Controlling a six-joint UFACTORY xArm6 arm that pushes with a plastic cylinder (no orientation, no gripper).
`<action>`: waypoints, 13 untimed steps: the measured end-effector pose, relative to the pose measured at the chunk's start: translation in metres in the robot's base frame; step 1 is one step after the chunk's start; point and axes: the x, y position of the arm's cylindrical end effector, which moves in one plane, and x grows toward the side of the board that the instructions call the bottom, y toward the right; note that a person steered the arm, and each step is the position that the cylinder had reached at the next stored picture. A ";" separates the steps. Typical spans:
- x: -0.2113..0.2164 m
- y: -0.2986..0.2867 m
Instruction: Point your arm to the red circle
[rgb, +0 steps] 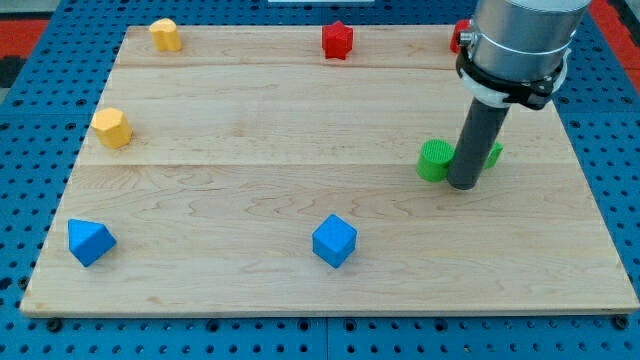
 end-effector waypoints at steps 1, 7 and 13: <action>0.004 0.041; -0.030 0.061; -0.058 0.087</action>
